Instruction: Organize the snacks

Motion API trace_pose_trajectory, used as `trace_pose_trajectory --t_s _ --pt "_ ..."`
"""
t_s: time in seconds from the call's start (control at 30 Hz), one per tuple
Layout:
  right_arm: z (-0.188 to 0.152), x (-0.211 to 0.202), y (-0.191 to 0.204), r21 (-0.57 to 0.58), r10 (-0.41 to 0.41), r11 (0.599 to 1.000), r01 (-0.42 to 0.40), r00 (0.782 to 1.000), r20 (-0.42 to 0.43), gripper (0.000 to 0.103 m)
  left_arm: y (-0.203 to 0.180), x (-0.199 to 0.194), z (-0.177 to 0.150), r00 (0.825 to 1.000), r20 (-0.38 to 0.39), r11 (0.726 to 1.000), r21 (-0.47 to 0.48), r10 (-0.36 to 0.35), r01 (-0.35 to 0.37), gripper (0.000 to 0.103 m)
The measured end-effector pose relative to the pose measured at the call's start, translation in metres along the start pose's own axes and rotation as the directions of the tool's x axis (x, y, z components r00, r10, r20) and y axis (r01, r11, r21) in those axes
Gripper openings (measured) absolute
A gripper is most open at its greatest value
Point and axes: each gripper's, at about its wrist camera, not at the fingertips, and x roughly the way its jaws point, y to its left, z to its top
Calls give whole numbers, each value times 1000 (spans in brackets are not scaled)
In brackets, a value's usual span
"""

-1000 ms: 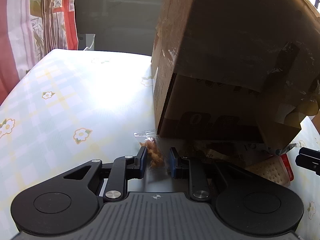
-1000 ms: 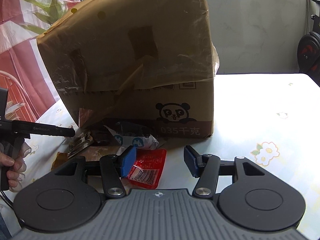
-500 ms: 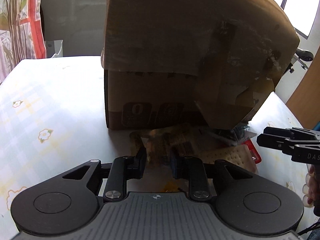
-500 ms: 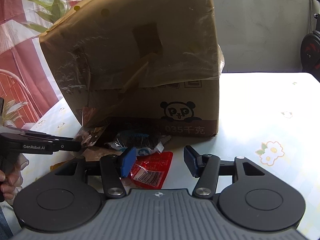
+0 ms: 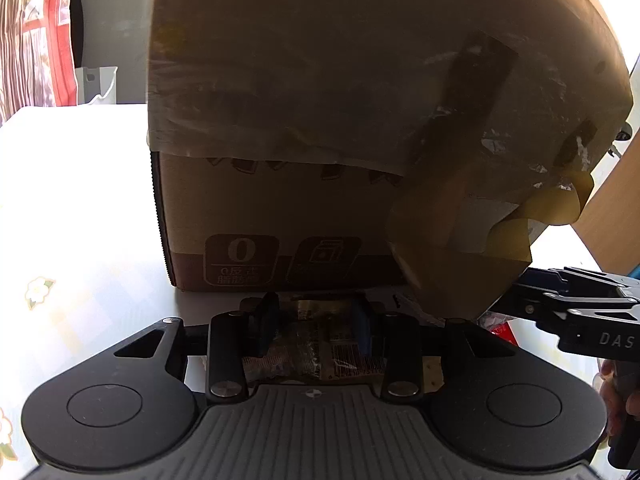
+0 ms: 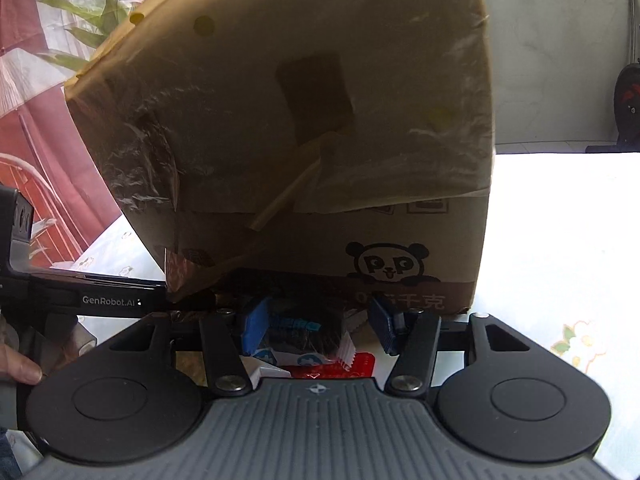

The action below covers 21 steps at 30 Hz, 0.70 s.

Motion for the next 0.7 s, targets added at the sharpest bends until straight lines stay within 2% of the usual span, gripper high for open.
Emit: trace_pose_trajectory --t_s 0.1,0.23,0.7 --pt "0 13 3 -9 7 1000 -7 1000 -25 56 -8 -2 -4 1000 -13 1000 18 -25 25 41" --pt "-6 17 7 -16 42 999 -43 998 -50 50 -17 -6 -11 999 -26 998 42 -34 36 41" --pt "-39 -8 6 5 63 998 -63 996 -58 49 -41 -7 -38 997 -52 997 62 -49 52 41"
